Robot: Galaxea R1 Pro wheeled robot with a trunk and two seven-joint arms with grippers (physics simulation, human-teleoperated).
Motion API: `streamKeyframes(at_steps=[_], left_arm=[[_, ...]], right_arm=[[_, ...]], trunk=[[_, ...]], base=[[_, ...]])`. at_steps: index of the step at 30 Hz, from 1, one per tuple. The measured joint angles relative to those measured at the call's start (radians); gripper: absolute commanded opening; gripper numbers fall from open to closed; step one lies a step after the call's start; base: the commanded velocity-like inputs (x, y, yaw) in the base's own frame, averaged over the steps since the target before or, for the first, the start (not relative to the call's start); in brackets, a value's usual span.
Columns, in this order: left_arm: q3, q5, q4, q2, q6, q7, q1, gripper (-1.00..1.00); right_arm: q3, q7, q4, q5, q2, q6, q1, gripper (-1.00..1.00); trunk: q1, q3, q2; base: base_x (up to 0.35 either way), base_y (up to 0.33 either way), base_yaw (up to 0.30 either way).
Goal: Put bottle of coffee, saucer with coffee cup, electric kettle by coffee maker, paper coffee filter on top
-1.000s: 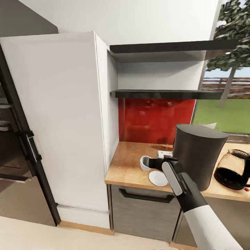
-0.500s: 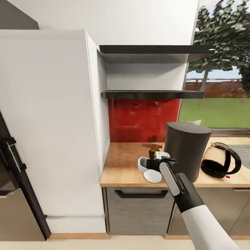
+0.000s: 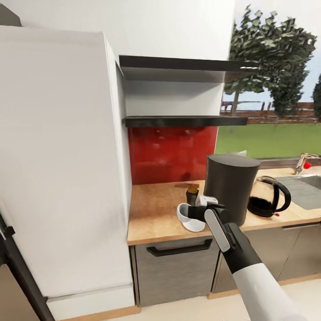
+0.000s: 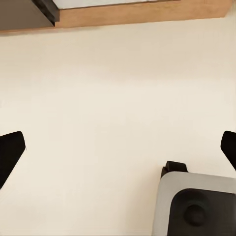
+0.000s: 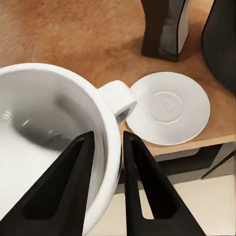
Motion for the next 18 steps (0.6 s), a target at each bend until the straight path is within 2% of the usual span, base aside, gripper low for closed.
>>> streamKeyframes(at_steps=[3, 10, 13, 18], left_arm=[[0.005, -0.002, 0.007, 0.002, 0.002, 0.002, 0.006, 1.00], [-0.001, -0.004, 0.018, 0.004, 0.012, 0.009, 0.016, 1.00], [-0.004, -0.006, 0.063, 0.002, 0.012, 0.010, 0.015, 1.00], [-0.005, -0.007, 0.091, 0.002, 0.013, 0.012, 0.015, 1.00]], right_arm=[[0.000, 0.000, 0.018, 0.000, 0.000, 0.000, 0.000, -1.00], [-0.003, 0.000, 0.069, 0.000, 0.000, 0.000, 0.000, -1.00], [-0.003, 0.000, 0.085, 0.000, 0.000, -0.001, 0.000, -1.00], [-0.002, 0.000, 0.123, 0.002, 0.000, -0.002, 0.000, -1.00]], trunk=[[0.000, 0.000, 0.000], [0.000, 0.000, 0.000], [0.000, 0.000, 0.000], [0.000, 0.000, 0.000]], base=[[0.073, 0.124, -0.293], [0.006, 0.010, -0.293], [0.000, 0.000, -0.277], [0.000, 0.000, -0.135]])
